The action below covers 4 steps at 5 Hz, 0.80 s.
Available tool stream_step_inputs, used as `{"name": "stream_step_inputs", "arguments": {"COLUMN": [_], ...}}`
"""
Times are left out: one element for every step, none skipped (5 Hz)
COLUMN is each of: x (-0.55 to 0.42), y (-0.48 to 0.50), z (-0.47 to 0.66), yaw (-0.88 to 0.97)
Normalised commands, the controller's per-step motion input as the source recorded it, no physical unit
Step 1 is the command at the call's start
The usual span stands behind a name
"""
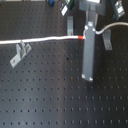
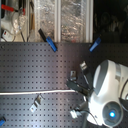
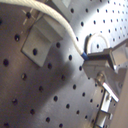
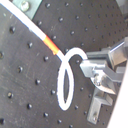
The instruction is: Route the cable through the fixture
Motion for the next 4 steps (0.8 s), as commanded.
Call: {"name": "stream_step_inputs", "arguments": {"x": [-0.040,-0.153,-0.007,-0.068], "y": [0.013,0.039,-0.022,-0.199], "z": [0.13,0.43,0.01,0.11], "yaw": [0.11,0.25,0.00,0.23]}}
